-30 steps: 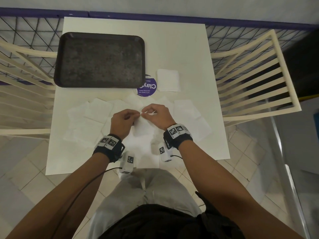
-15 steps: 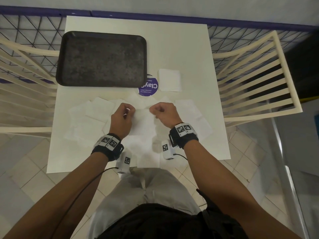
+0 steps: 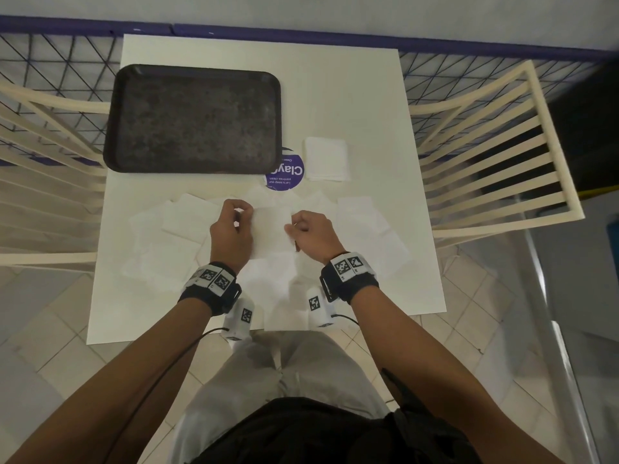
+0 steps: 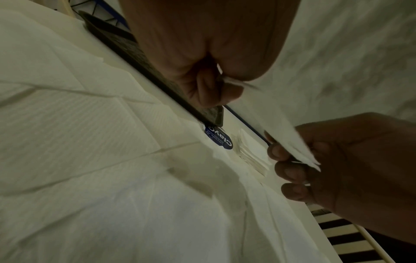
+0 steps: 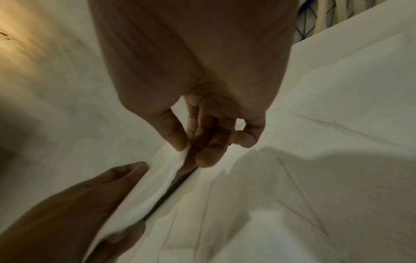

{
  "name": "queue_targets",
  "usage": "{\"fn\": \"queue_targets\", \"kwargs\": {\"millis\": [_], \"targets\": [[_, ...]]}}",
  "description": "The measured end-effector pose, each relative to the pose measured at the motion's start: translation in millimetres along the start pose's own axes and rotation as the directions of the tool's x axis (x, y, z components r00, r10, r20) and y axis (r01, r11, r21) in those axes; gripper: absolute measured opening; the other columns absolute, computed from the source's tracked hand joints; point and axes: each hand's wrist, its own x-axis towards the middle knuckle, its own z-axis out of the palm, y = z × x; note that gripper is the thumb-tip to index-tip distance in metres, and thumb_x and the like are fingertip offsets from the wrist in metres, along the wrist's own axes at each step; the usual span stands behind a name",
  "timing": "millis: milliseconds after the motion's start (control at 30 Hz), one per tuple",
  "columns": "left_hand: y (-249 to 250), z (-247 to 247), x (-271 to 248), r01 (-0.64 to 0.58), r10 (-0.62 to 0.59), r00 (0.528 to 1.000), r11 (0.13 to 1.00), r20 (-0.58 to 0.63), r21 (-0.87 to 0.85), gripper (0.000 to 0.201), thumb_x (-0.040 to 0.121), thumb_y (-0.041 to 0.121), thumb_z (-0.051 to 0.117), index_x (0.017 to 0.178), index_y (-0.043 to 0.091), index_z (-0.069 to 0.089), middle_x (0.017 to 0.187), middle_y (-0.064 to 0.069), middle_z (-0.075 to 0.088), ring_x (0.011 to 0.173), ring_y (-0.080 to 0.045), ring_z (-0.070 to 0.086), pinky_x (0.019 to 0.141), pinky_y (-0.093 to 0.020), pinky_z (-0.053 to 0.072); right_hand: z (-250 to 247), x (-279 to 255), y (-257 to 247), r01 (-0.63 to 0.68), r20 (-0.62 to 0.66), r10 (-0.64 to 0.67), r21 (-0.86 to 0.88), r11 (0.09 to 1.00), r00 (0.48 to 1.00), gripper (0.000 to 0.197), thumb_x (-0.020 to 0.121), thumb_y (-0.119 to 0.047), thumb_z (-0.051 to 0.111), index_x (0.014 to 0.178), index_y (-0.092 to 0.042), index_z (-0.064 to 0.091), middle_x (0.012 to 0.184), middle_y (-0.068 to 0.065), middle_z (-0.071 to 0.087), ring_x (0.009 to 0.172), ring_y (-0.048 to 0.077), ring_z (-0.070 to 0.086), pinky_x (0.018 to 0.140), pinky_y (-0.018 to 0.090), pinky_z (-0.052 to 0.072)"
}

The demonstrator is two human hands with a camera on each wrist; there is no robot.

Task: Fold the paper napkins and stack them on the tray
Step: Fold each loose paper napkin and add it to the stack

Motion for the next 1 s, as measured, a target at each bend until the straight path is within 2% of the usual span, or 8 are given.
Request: {"fn": "queue_targets", "kwargs": {"millis": [100, 167, 267, 400, 600, 767, 900, 1000], "targets": [[5, 3, 1, 0.105, -0.103, 0.994, 0.993, 0.041, -0.053, 0.027, 0.107, 0.037, 0.048, 0.122, 0.018, 0.059, 0.098, -0.004, 0.069, 0.075, -0.023, 0.065, 0.057, -0.020, 0.050, -13, 12, 1, 0.017, -0.084, -0.019, -0.030, 0.999, 0.996, 0.008, 0.093, -0.020, 0.067, 0.092, -0.012, 0.065, 0.075, 0.006, 0.072, 0.067, 0.015, 0.062, 0.074, 0.023, 0.049], [5, 6, 1, 0.156, -0.150, 0.981, 0.987, 0.125, -0.044, 0.030, 0.108, 0.037, 0.044, 0.121, 0.016, 0.061, 0.090, -0.005, 0.071, 0.059, -0.024, 0.065, 0.049, -0.020, 0.048, -29, 27, -1, 0.017, -0.158, -0.028, -0.070, 0.997, 0.987, 0.016, 0.094, -0.021, 0.066, 0.103, -0.008, 0.068, 0.088, 0.006, 0.072, 0.077, 0.016, 0.060, 0.072, 0.017, 0.041], [0, 14, 0, 0.171, -0.172, 0.949, 0.985, 0.265, 0.027, 0.024, 0.108, 0.029, 0.045, 0.110, 0.018, 0.067, 0.083, -0.001, 0.075, 0.055, -0.022, 0.066, 0.053, -0.020, 0.047, -60, 57, -7, -0.004, -0.271, -0.023, -0.097, 0.995, 0.962, 0.022, 0.097, -0.022, 0.064, 0.112, -0.007, 0.068, 0.100, 0.005, 0.070, 0.085, 0.013, 0.058, 0.072, 0.009, 0.034], [-5, 28, -6, 0.238, -0.250, 0.894, 0.968, 0.372, 0.077, 0.019, 0.105, 0.028, 0.050, 0.105, 0.022, 0.068, 0.083, 0.002, 0.076, 0.065, -0.028, 0.070, 0.061, -0.024, 0.048, -93, 102, -10, -0.058, -0.369, 0.018, -0.096, 0.994, 0.929, 0.023, 0.097, -0.021, 0.062, 0.114, -0.006, 0.068, 0.106, 0.009, 0.071, 0.090, 0.017, 0.060, 0.070, 0.007, 0.031], [-9, 46, -6, 0.251, -0.273, 0.876, 0.962, 0.397, 0.107, 0.015, 0.103, 0.023, 0.055, 0.102, 0.018, 0.069, 0.082, 0.000, 0.076, 0.064, -0.025, 0.070, 0.069, -0.030, 0.055, -117, 146, -1, -0.128, -0.395, 0.074, -0.112, 0.985, 0.916, 0.025, 0.098, -0.021, 0.061, 0.118, -0.006, 0.067, 0.113, 0.010, 0.071, 0.104, 0.023, 0.064, 0.077, 0.012, 0.036], [-13, 56, 1, 0.291, -0.322, 0.865, 0.947, 0.384, 0.139, 0.013, 0.101, 0.025, 0.058, 0.099, 0.018, 0.069, 0.078, 0.003, 0.075, 0.063, -0.022, 0.070, 0.069, -0.027, 0.055, -118, 165, 10, -0.164, -0.375, 0.101, -0.139, 0.977, 0.921, 0.022, 0.097, -0.022, 0.061, 0.114, -0.010, 0.068, 0.109, 0.008, 0.072, 0.101, 0.023, 0.066, 0.076, 0.017, 0.039], [-14, 61, 5, 0.278, -0.325, 0.866, 0.945, 0.380, 0.174, 0.012, 0.101, 0.025, 0.059, 0.098, 0.019, 0.069, 0.077, 0.004, 0.075, 0.064, -0.023, 0.070, 0.072, -0.032, 0.057, -116, 171, 16, -0.182, -0.360, 0.118, -0.149, 0.972, 0.926, 0.020, 0.096, -0.025, 0.061, 0.111, -0.014, 0.067, 0.105, 0.008, 0.072, 0.101, 0.025, 0.066, 0.075, 0.020, 0.040], [-14, 63, 7, 0.261, -0.316, 0.880, 0.946, 0.356, 0.193, 0.011, 0.101, 0.023, 0.058, 0.099, 0.019, 0.068, 0.077, 0.005, 0.075, 0.065, -0.024, 0.070, 0.074, -0.034, 0.058, -115, 170, 20, -0.187, -0.346, 0.128, -0.143, 0.972, 0.930, 0.026, 0.092, -0.030, 0.065, 0.115, -0.017, 0.063, 0.108, 0.007, 0.071, 0.109, 0.026, 0.062, 0.084, 0.029, 0.048]]}}
